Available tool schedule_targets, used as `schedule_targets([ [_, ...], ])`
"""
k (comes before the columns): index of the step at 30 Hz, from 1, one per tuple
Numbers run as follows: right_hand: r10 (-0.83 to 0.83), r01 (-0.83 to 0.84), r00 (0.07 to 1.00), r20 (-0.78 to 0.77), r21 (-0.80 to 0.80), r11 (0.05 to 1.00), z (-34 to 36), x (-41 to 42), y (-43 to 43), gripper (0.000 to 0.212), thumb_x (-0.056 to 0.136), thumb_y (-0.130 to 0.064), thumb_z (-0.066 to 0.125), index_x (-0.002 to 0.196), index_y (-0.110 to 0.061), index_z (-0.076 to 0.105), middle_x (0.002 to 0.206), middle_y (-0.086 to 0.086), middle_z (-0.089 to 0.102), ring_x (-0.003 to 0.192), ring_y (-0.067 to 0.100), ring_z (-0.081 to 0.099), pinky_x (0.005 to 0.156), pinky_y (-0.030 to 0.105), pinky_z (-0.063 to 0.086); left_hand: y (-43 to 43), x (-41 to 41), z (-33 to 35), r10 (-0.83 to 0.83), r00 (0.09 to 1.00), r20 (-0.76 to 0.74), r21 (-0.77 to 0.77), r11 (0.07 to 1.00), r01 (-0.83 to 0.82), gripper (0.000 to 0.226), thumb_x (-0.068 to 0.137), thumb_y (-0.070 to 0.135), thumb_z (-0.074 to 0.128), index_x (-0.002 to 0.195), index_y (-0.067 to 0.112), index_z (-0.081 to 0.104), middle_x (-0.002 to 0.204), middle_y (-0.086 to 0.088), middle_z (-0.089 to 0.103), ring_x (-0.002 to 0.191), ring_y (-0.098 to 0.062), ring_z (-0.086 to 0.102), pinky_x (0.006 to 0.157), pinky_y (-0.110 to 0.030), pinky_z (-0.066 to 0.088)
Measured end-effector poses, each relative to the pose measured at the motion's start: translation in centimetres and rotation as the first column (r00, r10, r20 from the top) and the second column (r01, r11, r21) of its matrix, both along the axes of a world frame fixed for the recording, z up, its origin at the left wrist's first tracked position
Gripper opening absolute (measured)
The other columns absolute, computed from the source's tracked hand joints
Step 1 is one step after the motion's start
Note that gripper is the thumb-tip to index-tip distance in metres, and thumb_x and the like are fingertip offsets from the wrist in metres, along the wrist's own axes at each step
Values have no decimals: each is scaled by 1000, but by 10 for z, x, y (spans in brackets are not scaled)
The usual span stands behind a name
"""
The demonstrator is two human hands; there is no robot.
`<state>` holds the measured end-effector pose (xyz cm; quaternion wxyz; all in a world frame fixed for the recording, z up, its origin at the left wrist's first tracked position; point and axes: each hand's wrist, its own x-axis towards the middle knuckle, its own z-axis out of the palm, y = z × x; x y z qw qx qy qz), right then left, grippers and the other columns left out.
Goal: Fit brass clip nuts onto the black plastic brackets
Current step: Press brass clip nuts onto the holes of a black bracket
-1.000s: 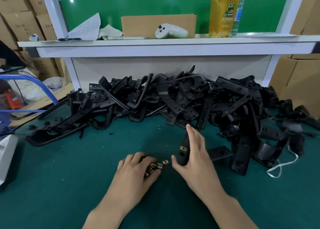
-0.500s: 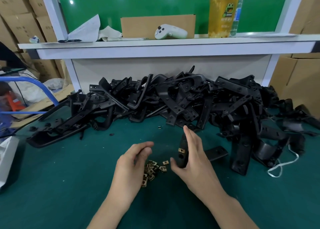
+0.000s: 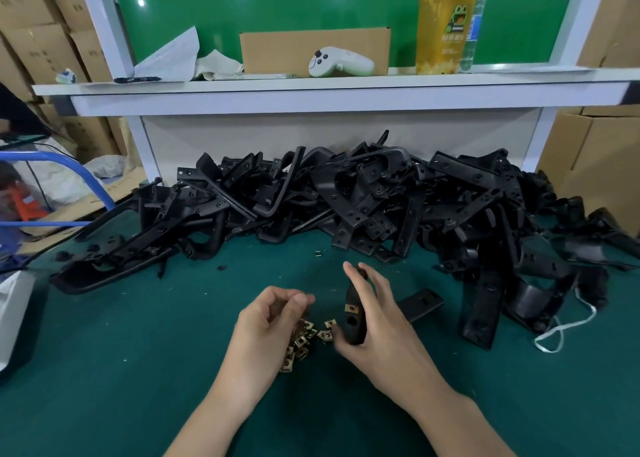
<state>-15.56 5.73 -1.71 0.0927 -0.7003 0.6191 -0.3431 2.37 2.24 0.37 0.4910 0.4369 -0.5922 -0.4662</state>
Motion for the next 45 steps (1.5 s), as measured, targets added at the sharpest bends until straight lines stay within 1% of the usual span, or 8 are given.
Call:
schedule_targets([
  [3,1,-1,1000,2,21,1000,1,0,0,87,92,-46,61,143,-61,-7,157,-25,-2,130,18,45,103,36,45,-1,1,-3,39,998,52,-55,998,-36,11,95,24,67,87,27,74,78,17,72,70,5,62,70,-8,47],
  [7,7,-6,1000,-12,5,1000,2,0,1,87,92,-48,61,143,-61,-8,158,-25,-3,132,16,44,104,32,44,-5,6,-5,38,999,-32,-20,999,-39,24,99,26,60,98,44,75,71,14,64,70,-3,59,74,-19,51],
  [10,0,0,1000,-3,-4,1000,2,-1,1,88,92,-48,62,143,-61,-9,157,-25,-2,133,16,43,105,33,44,-7,5,-5,5,986,-166,72,997,7,30,102,18,54,102,34,79,75,9,64,74,-7,59,79,-29,51],
  [14,-4,4,1000,1,-2,1000,1,-1,1,89,91,-48,62,144,-61,-8,157,-25,-2,129,15,46,103,31,44,-6,3,-3,-59,916,-398,170,976,137,24,93,15,58,100,16,81,82,-1,70,79,-12,65,76,-24,57],
  [18,-7,7,1000,5,-6,1000,0,-1,-1,89,91,-49,62,145,-61,-7,158,-25,-1,130,15,45,103,30,44,-8,6,1,-77,820,-566,198,954,226,28,84,12,62,107,-2,72,95,-16,72,83,-20,71,76,-27,60],
  [23,-6,7,1000,21,-11,1000,-2,-1,-2,90,90,-47,63,144,-63,-7,157,-26,0,129,15,46,102,32,46,-7,6,4,-78,804,-589,208,947,244,26,84,10,64,106,-4,68,108,-25,72,89,-26,73,76,-29,60],
  [31,-8,8,1000,19,-18,1000,-2,-2,-1,90,90,-46,63,144,-62,-7,157,-24,1,125,15,48,100,33,47,-5,3,7,-44,779,-625,258,931,259,25,80,17,67,99,1,65,105,-22,74,80,-19,73,70,-27,61],
  [45,-12,13,999,37,-31,999,-3,-2,-1,90,89,-47,64,146,-62,-5,158,-24,2,124,12,49,99,32,49,-2,4,10,-41,748,-663,295,904,310,10,82,19,71,83,10,77,106,-19,74,79,-18,71,72,-29,60],
])
